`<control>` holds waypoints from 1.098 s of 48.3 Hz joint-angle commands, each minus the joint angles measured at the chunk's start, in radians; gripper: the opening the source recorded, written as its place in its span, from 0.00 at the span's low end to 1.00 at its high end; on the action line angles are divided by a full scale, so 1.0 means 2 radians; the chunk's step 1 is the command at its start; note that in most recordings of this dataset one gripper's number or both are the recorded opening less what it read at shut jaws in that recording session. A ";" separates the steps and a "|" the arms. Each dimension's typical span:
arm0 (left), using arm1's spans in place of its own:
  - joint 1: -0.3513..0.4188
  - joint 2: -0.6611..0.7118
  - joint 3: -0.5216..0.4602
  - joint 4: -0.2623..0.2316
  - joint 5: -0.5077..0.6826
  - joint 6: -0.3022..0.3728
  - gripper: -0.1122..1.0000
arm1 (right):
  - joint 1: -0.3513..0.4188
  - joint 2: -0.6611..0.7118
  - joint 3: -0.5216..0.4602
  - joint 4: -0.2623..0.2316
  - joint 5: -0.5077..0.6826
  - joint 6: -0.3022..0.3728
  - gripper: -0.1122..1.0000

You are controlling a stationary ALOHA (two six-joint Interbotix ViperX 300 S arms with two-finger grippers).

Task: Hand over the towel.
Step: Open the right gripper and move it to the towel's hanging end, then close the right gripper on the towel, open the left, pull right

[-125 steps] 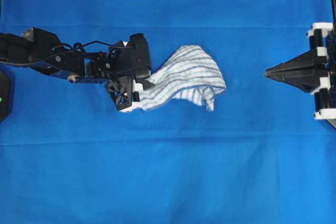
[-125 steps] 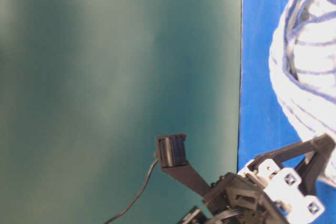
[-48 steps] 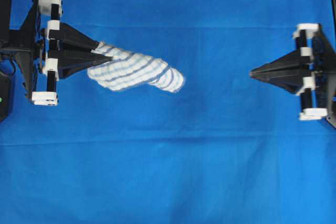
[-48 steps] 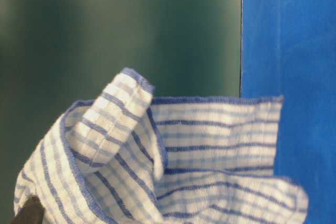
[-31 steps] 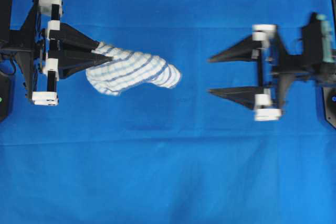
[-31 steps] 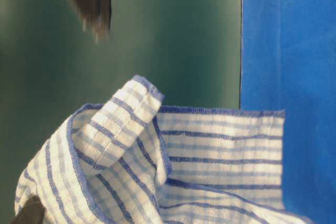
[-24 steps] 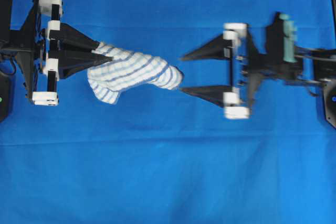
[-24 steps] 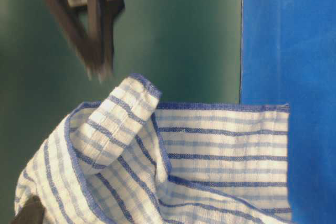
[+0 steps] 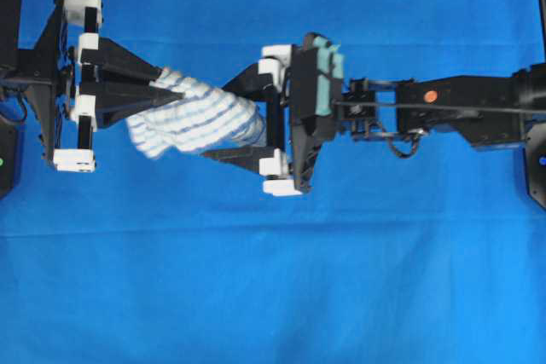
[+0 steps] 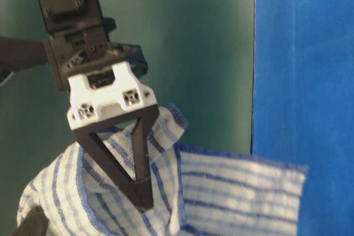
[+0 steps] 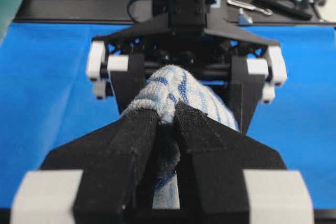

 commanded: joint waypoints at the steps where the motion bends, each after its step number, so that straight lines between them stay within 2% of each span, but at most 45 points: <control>1: -0.005 -0.002 -0.007 0.001 -0.005 0.005 0.14 | 0.001 -0.008 -0.013 -0.001 0.002 0.002 0.75; 5: -0.008 -0.002 -0.008 0.001 -0.006 0.005 0.14 | 0.000 -0.008 -0.013 0.000 0.004 0.002 0.74; 8: -0.008 -0.001 -0.008 0.001 -0.007 0.005 0.14 | -0.001 -0.007 -0.013 0.001 0.005 0.002 0.67; 10: -0.008 0.000 -0.008 0.001 -0.007 0.004 0.14 | -0.001 -0.007 -0.013 0.000 0.005 0.003 0.59; 17: -0.008 0.006 -0.010 0.000 -0.007 0.005 0.14 | -0.002 -0.008 -0.014 0.000 0.007 0.003 0.20; 19: -0.008 0.008 -0.011 0.001 -0.007 0.005 0.14 | -0.002 -0.008 -0.014 0.000 0.007 0.003 0.12; 34: -0.005 0.004 -0.008 0.001 -0.006 0.002 0.16 | -0.002 -0.035 0.012 0.001 0.005 0.004 0.12; 38: -0.005 -0.003 -0.005 -0.001 -0.007 -0.001 0.32 | -0.002 -0.054 0.031 0.002 0.001 0.006 0.12; 47: -0.005 -0.025 0.005 -0.001 -0.005 -0.002 0.82 | -0.002 -0.114 0.093 0.003 -0.002 0.009 0.12; 50: -0.005 -0.038 0.013 -0.001 -0.004 -0.001 0.91 | -0.002 -0.136 0.115 0.006 -0.002 0.010 0.12; 53: -0.005 -0.048 0.021 -0.002 -0.003 -0.001 0.92 | -0.003 -0.163 0.140 0.011 -0.002 0.010 0.12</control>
